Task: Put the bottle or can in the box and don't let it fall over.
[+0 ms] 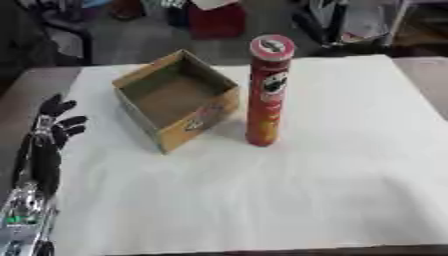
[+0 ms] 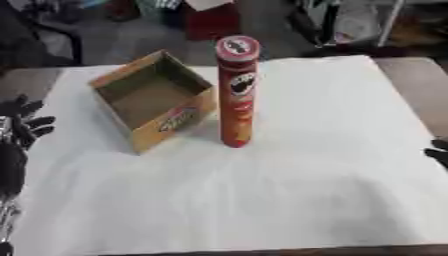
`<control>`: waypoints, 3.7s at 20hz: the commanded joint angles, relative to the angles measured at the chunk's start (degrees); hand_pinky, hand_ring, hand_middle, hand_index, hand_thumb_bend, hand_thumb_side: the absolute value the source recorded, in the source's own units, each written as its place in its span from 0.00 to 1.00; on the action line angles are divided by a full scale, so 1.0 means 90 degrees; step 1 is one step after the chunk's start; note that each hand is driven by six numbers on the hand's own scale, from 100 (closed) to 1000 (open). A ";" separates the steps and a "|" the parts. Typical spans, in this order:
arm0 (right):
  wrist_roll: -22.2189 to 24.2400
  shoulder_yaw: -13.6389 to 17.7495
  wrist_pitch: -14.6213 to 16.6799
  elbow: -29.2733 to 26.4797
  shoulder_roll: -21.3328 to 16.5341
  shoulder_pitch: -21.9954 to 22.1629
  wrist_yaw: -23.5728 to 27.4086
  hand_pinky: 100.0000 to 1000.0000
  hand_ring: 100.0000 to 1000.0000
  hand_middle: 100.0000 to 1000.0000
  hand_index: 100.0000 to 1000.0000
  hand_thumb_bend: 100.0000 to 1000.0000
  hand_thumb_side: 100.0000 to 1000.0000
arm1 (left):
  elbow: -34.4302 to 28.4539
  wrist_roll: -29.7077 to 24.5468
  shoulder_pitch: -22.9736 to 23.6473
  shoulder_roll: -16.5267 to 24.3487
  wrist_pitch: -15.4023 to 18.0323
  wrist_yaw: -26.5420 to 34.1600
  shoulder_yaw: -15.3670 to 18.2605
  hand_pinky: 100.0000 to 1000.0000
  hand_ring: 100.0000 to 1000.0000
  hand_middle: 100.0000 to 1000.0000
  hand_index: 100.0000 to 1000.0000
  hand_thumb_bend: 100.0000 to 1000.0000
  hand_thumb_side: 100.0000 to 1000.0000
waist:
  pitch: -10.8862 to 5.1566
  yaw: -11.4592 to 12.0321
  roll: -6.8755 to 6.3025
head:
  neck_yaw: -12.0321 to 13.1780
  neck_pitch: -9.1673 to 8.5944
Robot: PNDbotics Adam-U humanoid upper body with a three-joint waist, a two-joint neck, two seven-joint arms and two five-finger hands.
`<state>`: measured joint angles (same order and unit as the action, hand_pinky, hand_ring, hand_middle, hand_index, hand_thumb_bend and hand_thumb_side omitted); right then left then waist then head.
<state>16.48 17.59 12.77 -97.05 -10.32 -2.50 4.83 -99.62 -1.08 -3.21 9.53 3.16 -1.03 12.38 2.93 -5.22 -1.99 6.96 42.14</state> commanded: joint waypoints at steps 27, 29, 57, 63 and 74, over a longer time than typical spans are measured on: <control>-0.0011 -0.0420 0.0711 0.0290 -0.1922 -0.1874 -0.0064 0.96 0.79 0.77 1.00 0.00 0.59 | -0.0132 -0.0112 -0.0030 0.0081 -0.0006 0.0043 -0.0070 0.77 0.72 0.82 0.98 0.15 1.00 | -0.0147 0.0221 0.0130 | -0.0123 -0.0070; 0.0047 -0.0605 0.0890 0.0596 -0.2289 -0.2377 -0.0144 0.96 0.80 0.78 1.00 0.00 0.57 | -0.0125 -0.0155 -0.0032 0.0087 -0.0008 0.0044 -0.0109 0.77 0.72 0.82 0.98 0.15 1.00 | -0.0150 0.0283 0.0154 | -0.0167 -0.0086; 0.2406 -0.2072 0.2985 0.5659 -0.1358 -0.6896 -0.4735 1.00 1.00 0.97 1.00 0.08 0.79 | -0.0048 -0.0524 -0.0103 0.0025 0.0047 0.0095 -0.0446 0.77 0.72 0.82 0.98 0.14 1.00 | -0.0066 0.1197 0.0003 | -0.1440 -0.0416; 0.2319 -0.2072 0.3082 0.5729 -0.1238 -0.6980 -0.4973 1.00 1.00 0.98 1.00 0.09 0.80 | -0.0041 -0.0537 -0.0126 0.0027 0.0043 0.0097 -0.0452 0.77 0.72 0.82 0.98 0.15 1.00 | -0.0059 0.1242 0.0024 | -0.1520 -0.0437; 0.2601 -0.2473 0.3391 0.5271 -0.1218 -0.7117 -0.4119 1.00 0.99 0.97 1.00 0.12 0.82 | -0.0023 -0.0523 -0.0120 0.0037 0.0030 0.0085 -0.0436 0.77 0.72 0.82 0.98 0.15 1.00 | -0.0082 0.1230 0.0065 | -0.1571 -0.0428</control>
<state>32.07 -3.97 35.48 -47.67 -20.82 -64.84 -34.06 -99.20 -5.73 -3.65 9.07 3.38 -0.28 8.33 2.85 5.90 -1.33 -7.08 38.86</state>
